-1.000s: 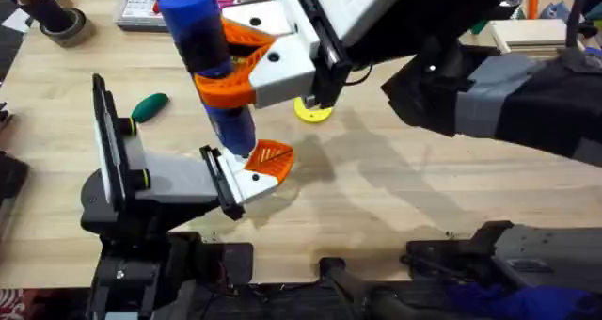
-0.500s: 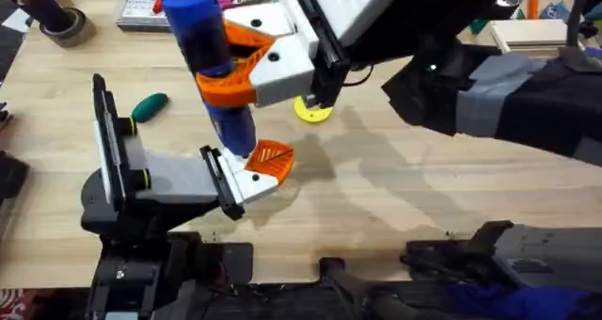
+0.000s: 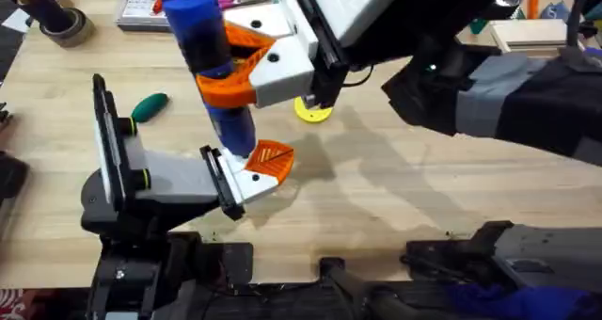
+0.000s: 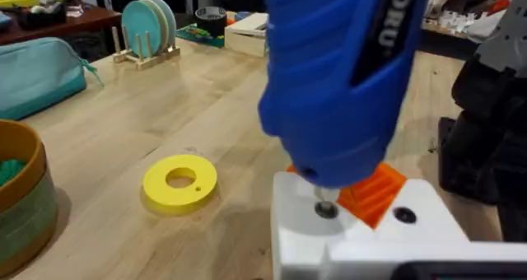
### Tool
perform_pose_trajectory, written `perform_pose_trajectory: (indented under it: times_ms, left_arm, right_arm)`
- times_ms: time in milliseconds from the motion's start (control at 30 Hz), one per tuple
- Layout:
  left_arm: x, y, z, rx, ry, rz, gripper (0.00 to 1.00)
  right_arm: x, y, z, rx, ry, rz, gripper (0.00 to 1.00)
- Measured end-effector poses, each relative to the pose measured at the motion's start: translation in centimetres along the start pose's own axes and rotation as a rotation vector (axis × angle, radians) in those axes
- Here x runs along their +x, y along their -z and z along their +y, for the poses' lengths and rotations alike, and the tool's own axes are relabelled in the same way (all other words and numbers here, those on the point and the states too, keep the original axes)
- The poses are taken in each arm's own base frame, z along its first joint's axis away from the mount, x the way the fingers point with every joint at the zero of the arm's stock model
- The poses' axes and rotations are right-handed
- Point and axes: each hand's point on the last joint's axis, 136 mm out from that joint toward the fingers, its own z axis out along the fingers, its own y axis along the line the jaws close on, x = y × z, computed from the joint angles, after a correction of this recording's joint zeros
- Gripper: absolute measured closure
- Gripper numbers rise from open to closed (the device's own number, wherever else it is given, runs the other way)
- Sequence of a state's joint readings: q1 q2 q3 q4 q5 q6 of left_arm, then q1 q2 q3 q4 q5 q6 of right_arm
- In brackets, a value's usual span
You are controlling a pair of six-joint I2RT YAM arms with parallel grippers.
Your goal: Pick up the gripper from the table and insert it into the empty holder that is missing its gripper. Then pick up a screw, insert it into the mounting hole, and use the screwdriver to tighten it. Finally, clean up the table by picking up the vegetable and placing it into the bucket.
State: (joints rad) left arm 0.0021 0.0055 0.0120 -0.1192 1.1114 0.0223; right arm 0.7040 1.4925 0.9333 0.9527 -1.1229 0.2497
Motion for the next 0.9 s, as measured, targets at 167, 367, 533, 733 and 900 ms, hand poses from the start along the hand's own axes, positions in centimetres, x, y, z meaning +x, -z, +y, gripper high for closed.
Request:
perform_pose_trajectory:
  times_ms: [167,367,533,733,900]
  left_arm:
    - [0.0,0.0,0.0,0.000,0.002,0.000,0.997]
    - [0.0,0.0,0.0,-0.001,0.005,0.000,0.997]
    - [0.0,0.0,0.0,0.000,0.003,0.000,0.997]
    - [0.0,0.0,0.0,-0.001,0.000,0.000,0.997]
    - [0.0,0.0,0.0,-0.001,0.000,0.000,0.997]
  right_arm:
    - [0.0,0.0,0.0,-0.001,0.004,0.000,0.975]
    - [0.0,0.0,0.1,-0.004,0.009,0.001,0.975]
    - [0.0,0.0,0.1,-0.004,0.011,0.001,0.975]
    - [-0.7,0.0,0.3,-0.010,0.056,-0.020,0.975]
    - [-1.7,0.2,0.3,-0.012,0.072,-0.041,0.975]
